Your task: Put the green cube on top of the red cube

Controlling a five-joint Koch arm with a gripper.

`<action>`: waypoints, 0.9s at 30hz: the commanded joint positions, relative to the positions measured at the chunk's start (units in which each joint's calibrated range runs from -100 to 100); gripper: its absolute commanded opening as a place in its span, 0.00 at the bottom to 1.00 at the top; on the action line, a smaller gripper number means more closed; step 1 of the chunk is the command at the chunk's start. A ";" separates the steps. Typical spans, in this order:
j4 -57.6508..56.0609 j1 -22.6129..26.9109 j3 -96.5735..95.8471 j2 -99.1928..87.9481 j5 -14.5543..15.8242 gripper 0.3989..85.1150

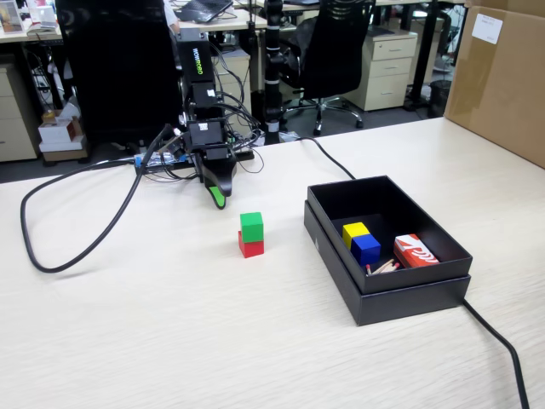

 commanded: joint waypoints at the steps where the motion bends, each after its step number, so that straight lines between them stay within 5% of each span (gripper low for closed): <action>1: 3.69 0.00 -4.34 0.21 -0.93 0.61; 27: 3.69 -0.24 -5.34 0.33 -0.78 0.59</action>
